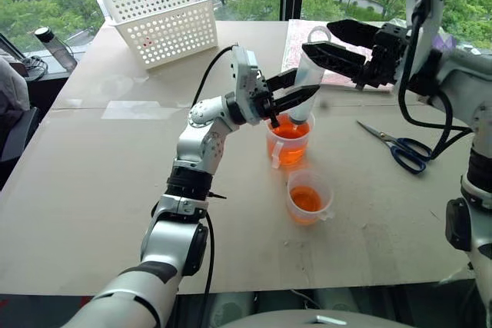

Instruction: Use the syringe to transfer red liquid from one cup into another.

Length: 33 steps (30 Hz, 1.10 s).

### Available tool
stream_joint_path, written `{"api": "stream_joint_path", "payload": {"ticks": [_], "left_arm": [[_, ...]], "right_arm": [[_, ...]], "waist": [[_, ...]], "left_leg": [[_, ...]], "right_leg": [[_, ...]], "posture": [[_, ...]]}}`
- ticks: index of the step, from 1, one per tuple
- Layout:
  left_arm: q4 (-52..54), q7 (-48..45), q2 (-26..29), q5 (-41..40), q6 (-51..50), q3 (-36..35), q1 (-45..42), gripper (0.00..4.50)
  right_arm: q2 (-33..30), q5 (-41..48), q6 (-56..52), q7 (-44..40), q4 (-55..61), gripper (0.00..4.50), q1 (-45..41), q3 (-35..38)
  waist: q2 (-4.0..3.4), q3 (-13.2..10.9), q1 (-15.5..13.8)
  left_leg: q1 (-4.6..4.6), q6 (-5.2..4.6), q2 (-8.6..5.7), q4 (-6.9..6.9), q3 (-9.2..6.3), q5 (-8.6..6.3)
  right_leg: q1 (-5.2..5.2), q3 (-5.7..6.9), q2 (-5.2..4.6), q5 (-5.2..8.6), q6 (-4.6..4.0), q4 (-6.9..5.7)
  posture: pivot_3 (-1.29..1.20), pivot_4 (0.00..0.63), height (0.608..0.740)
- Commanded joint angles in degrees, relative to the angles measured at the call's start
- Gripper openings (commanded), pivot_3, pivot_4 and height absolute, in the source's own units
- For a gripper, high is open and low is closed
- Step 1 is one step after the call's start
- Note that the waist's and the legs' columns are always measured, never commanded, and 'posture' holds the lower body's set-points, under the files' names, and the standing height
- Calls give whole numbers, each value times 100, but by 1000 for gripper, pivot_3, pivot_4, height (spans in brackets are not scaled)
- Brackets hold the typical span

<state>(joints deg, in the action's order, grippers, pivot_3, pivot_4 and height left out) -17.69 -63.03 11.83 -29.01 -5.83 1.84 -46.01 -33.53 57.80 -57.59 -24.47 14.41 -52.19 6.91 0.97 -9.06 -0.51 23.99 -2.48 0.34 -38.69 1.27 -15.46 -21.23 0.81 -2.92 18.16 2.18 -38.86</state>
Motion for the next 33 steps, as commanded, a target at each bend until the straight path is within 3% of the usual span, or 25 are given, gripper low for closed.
{"api": "stream_joint_path", "payload": {"ticks": [1,2,8,10,33], "left_arm": [[-9,-50,-32,47,120,-52,-46,1399],[-50,-60,-3,105,132,-41,-44,1399],[-116,-79,-13,176,146,-70,-59,1399],[-164,-89,-19,193,163,-83,-81,1399],[-355,-160,-157,362,281,-12,32,1399]], "right_arm": [[124,128,29,-175,1,3974,-216,88],[139,132,22,-225,-10,3795,-230,83],[154,-87,53,-353,-106,766,-206,15],[184,-138,43,-386,-115,81,-201,3],[395,-177,115,-320,-770,81,-680,516]], "waist": [[0,0,-10],[0,0,-8],[0,0,-8],[0,0,-5],[0,0,74]], "left_leg": [[0,0,0,0,0,0],[0,0,0,0,1,0],[0,0,0,0,1,0],[1,0,0,0,1,0],[0,0,0,-2,1,0]], "right_leg": [[0,1,0,0,0,0],[0,0,0,0,0,0],[-1,0,1,0,0,-1],[-1,0,1,0,0,0],[-3,0,1,0,0,-4]], "posture": [[0,150,740],[0,150,740],[0,150,740],[0,150,740],[0,150,740]]}}
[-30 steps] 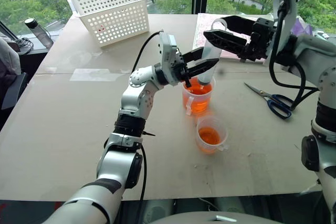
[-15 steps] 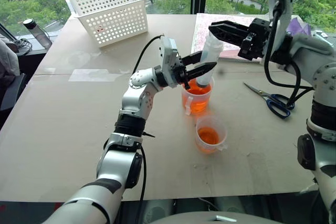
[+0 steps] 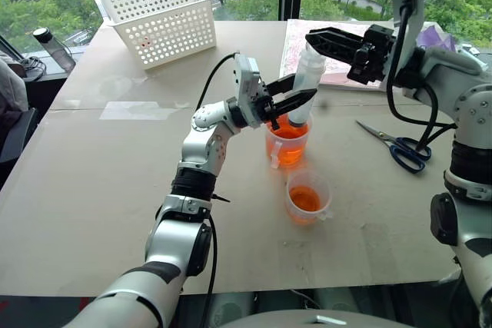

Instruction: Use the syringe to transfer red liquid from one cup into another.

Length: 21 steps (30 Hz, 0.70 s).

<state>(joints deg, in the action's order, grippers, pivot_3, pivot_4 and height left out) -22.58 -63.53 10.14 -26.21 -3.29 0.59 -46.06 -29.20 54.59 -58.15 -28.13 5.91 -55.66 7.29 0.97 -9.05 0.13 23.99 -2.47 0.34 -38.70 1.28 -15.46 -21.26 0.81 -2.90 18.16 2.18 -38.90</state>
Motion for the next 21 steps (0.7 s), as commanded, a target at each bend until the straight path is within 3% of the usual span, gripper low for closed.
{"api": "stream_joint_path", "payload": {"ticks": [1,21], "left_arm": [[133,-116,11,87,32,118,42,1399],[139,-372,81,96,3,216,288,1399]], "right_arm": [[-37,147,169,47,69,81,-339,481],[32,178,261,162,-46,81,-358,532]], "waist": [[0,0,20],[0,0,58]], "left_leg": [[0,0,0,0,0,0],[0,0,0,0,0,0]], "right_leg": [[0,0,0,0,0,0],[0,0,0,0,0,-1]], "posture": [[0,150,740],[0,150,740]]}}
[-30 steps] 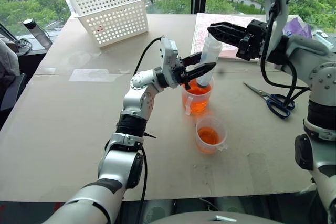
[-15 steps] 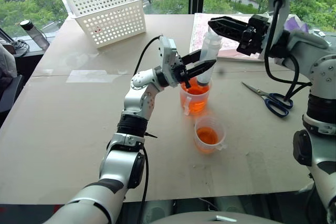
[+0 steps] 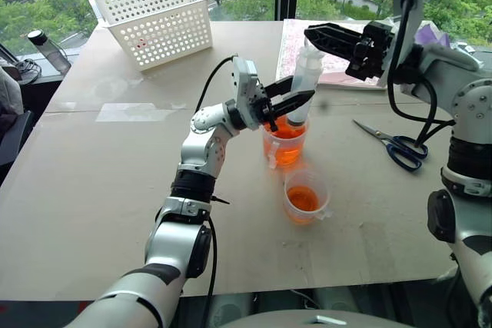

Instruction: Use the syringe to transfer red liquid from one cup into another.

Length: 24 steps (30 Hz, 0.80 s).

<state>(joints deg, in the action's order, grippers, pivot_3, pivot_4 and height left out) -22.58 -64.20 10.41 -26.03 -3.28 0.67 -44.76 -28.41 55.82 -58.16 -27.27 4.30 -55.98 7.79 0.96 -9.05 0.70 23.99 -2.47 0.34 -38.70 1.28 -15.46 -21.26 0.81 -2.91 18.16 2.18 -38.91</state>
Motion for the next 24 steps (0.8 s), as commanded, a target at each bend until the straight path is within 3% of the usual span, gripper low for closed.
{"api": "stream_joint_path", "payload": {"ticks": [1,16,19,23,24], "left_arm": [[139,-309,54,76,2,204,164,1399],[-42,-315,59,95,139,119,132,1399],[-62,-309,48,73,159,93,91,1399],[-3,-325,42,-11,127,8,23,1399],[48,-321,53,-82,55,-41,-9,1399]], "right_arm": [[-43,62,262,82,115,81,-329,484],[-79,82,204,38,124,81,-301,398],[-170,133,130,-100,162,1186,-260,376],[-175,152,109,-92,190,3130,-221,434],[-176,243,64,-117,220,3130,-193,499]], "waist": [[0,0,0],[-1,1,-1],[-2,1,-7],[-1,4,-11],[-2,4,-9]], "left_leg": [[0,0,0,0,0,0],[0,0,0,0,0,0],[0,0,0,0,0,0],[0,0,0,-3,0,0],[0,0,0,-3,0,0]], "right_leg": [[0,0,0,0,0,0],[0,0,0,0,0,0],[0,0,0,0,0,0],[2,1,0,0,0,0],[2,1,0,0,0,0]], "posture": [[0,150,740],[0,150,740],[0,150,740],[0,150,740],[0,150,740]]}}
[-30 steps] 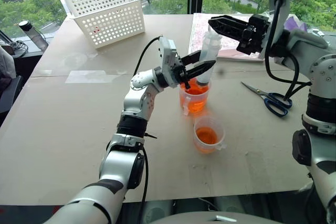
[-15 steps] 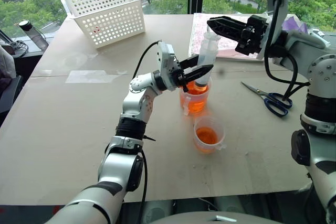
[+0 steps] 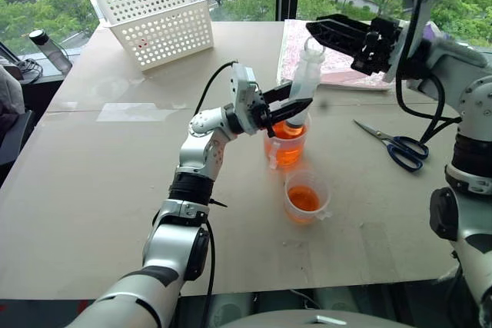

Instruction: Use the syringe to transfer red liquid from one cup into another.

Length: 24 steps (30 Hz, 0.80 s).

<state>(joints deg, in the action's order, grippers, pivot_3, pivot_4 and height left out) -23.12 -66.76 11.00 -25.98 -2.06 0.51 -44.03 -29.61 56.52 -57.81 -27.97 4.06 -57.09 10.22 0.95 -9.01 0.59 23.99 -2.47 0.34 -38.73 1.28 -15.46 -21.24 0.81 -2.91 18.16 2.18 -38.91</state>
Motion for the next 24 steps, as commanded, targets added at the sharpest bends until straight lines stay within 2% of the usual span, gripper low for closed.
{"api": "stream_joint_path", "payload": {"ticks": [1,9,16,20,24], "left_arm": [[136,-76,17,-121,-99,-54,-107,1399],[359,-36,207,-342,-308,-303,-432,1399],[1101,79,327,-707,-939,-371,-578,1399],[1492,240,339,-936,-1335,-407,-646,1399],[1540,236,394,-861,-1331,-352,-649,1399]], "right_arm": [[-64,245,10,-86,277,3130,-47,313],[-222,719,202,-537,567,3130,658,911],[-616,1035,394,-964,666,3130,1489,1519],[-1056,320,887,-1473,822,3130,2263,1326],[-1167,-429,1615,-1906,1001,3130,2956,1004]], "waist": [[0,0,2],[0,0,-7],[0,0,-2],[0,0,-4],[0,0,1]], "left_leg": [[0,0,0,0,0,0],[0,0,0,0,-1,0],[9,0,0,-2,-2,0],[8,0,0,-3,-3,0],[4,0,0,-11,-2,0]], "right_leg": [[-1,0,0,0,0,0],[0,0,0,0,0,-1],[0,1,-1,-1,1,-2],[1,1,0,-1,1,1],[1,-2,2,-1,1,2]], "posture": [[0,150,740],[0,150,740],[0,150,740],[0,150,740],[0,150,740]]}}
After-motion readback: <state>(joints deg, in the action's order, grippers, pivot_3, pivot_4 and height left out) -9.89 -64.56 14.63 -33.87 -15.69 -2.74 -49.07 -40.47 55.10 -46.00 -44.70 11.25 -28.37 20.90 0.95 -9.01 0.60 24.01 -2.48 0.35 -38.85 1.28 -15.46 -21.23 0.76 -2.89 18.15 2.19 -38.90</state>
